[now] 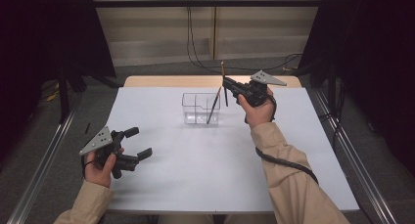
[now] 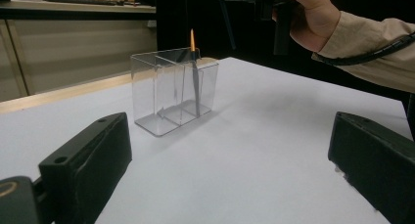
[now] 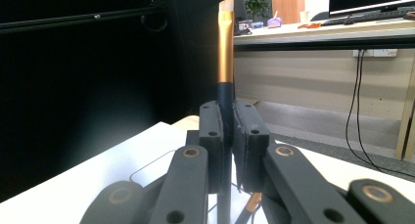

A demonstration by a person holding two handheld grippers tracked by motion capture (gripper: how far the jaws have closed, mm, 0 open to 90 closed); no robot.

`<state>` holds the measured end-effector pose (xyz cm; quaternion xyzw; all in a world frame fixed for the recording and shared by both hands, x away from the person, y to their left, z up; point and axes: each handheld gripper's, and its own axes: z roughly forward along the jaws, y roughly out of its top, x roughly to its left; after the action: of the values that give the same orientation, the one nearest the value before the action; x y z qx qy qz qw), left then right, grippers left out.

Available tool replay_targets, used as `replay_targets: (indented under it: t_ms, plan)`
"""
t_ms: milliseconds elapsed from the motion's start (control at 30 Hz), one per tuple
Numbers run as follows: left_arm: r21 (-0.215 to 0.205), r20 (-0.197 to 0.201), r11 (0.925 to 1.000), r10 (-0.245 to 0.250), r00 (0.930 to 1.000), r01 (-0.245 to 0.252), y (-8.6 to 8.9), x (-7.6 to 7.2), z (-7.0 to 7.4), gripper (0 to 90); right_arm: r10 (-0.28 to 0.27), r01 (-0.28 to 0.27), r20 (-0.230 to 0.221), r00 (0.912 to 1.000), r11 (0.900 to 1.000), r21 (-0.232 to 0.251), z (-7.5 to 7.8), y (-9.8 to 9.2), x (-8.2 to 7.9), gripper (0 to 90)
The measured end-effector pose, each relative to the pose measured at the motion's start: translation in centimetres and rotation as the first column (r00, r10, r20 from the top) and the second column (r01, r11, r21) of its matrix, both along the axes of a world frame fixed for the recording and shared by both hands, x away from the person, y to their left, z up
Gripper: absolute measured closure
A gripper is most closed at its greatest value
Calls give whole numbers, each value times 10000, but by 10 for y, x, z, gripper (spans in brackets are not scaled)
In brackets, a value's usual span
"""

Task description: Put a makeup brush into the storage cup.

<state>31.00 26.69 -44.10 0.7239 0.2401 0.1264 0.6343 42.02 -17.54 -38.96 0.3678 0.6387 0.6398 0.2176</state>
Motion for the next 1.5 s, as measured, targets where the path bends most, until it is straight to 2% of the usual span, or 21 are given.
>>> replay_targets:
  t_ms: [367, 767, 1500]
  plan:
    - [23, 36, 10000, -28, 10000, 28, 0, 0, 0, 22, -75, 76, -34, 10000, 9999, 132, -2, 4, 6, 836]
    - [-34, -8, 10000, -37, 10000, 37, 0, 0, 0, 22, -125, 125, 70, 9999, 9999, 55, 0, 6, 11, 835]
    - [-31, -2, 10000, -26, 10000, 26, 0, 0, 0, 22, 49, -51, 71, 10000, 9997, 239, -6, 17, 17, 835]
